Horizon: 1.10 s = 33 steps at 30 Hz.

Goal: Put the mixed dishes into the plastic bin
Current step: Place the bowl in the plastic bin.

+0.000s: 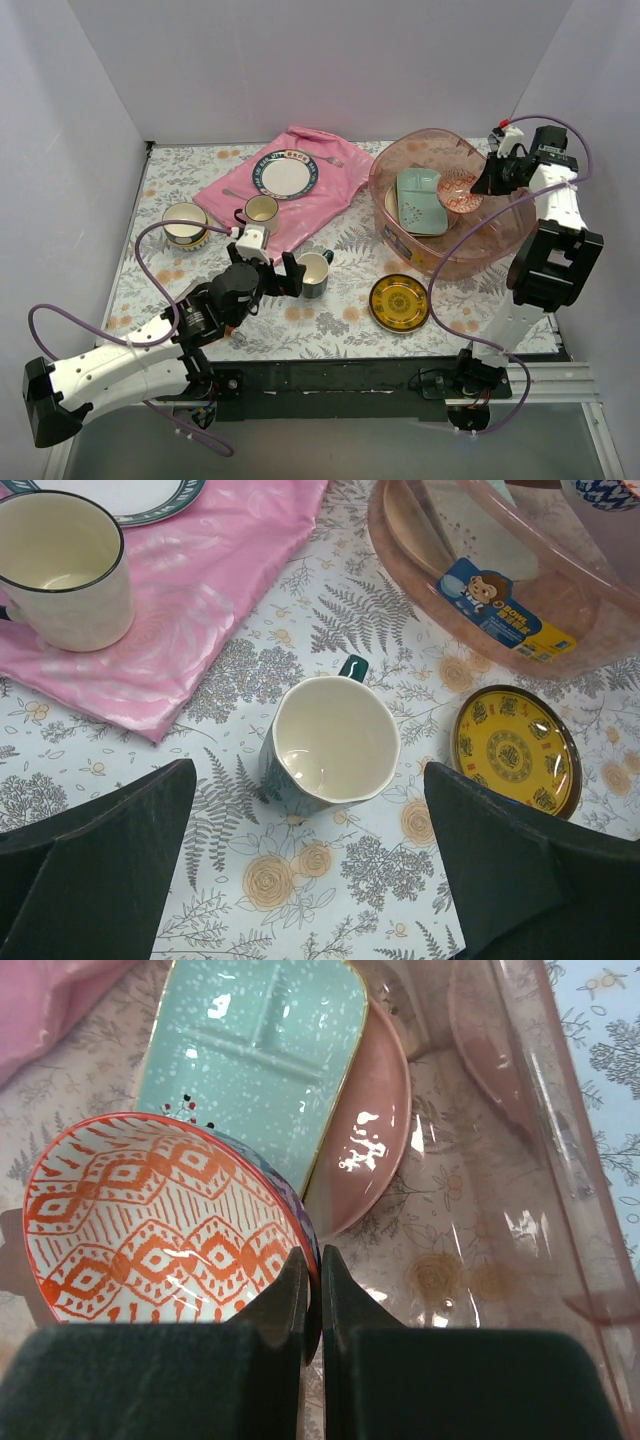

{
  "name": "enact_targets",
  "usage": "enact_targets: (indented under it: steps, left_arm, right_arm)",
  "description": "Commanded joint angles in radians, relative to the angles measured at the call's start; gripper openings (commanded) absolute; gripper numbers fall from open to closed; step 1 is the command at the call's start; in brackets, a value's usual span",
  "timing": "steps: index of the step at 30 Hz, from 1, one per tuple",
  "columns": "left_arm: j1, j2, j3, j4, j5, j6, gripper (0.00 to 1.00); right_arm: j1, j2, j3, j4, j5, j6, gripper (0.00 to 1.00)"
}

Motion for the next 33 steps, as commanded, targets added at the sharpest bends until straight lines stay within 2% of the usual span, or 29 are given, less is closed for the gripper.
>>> enact_targets:
  steps: [1,17,33]
  left_arm:
    - [0.008,-0.016,-0.020,0.020,-0.010,-0.006,0.98]
    - [0.047,-0.010,-0.018,-0.012,0.005,-0.066,0.98]
    - [0.072,-0.055,-0.035,-0.050,0.000,-0.129,0.98]
  right_arm:
    - [0.047,0.047,0.083,-0.054,0.009,-0.039,0.01]
    - [0.136,0.210,0.197,-0.095,0.034,-0.041,0.02]
    - [0.176,0.279,0.226,-0.108,0.052,-0.036,0.09]
